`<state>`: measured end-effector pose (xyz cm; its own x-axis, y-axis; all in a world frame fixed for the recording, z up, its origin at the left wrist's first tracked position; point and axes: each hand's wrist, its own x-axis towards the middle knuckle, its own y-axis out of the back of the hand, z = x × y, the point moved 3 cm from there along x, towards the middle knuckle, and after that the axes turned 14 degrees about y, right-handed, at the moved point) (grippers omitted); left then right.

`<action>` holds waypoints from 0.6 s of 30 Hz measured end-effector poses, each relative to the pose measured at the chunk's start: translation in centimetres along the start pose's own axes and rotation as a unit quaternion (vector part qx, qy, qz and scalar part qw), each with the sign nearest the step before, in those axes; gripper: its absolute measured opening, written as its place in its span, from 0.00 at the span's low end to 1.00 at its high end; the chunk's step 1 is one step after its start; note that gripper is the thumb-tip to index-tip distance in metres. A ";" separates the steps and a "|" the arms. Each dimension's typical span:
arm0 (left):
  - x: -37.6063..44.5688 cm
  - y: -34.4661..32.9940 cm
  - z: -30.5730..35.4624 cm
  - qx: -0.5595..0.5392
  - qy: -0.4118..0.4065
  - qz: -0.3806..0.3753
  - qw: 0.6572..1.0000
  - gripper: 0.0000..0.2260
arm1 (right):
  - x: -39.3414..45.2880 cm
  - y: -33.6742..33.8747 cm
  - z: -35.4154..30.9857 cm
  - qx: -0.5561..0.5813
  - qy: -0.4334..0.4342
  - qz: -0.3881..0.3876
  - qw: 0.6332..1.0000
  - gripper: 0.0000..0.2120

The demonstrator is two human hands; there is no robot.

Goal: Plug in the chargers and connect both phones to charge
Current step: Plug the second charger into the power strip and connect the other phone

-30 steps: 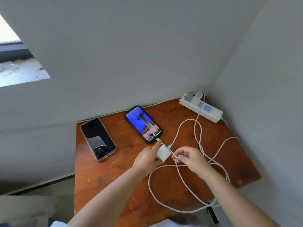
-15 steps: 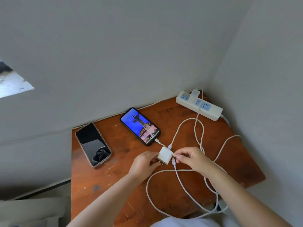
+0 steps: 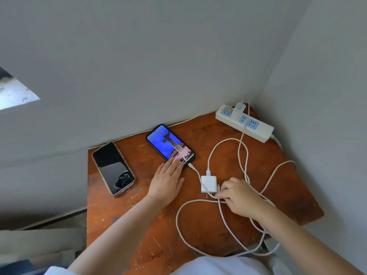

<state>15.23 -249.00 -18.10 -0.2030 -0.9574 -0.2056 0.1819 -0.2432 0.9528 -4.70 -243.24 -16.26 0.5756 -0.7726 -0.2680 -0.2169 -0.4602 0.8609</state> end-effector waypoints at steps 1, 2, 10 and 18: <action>0.1 -0.4 -0.3 0.024 0.007 -0.022 0.999 0.24 | 0.2 0.5 0.2 -0.026 0.000 0.013 1.000 0.18; 0.1 -0.8 -0.5 0.039 0.014 -0.041 0.998 0.25 | 0.6 1.2 0.5 -0.048 -0.006 0.041 0.998 0.19; -0.2 -2.2 -1.3 0.055 0.030 -0.064 0.996 0.27 | 4.8 2.3 1.2 -0.146 0.133 -0.098 0.975 0.28; -0.6 -2.4 -1.1 0.052 0.022 -0.072 0.996 0.26 | 4.1 5.1 1.9 -0.235 0.066 -0.036 0.969 0.25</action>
<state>15.97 -248.03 -20.54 -0.1777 -0.9200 -0.3492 0.0535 -0.3634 0.9301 -4.98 -249.62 -13.77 0.6783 -0.6690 -0.3041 0.1928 -0.2373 0.9521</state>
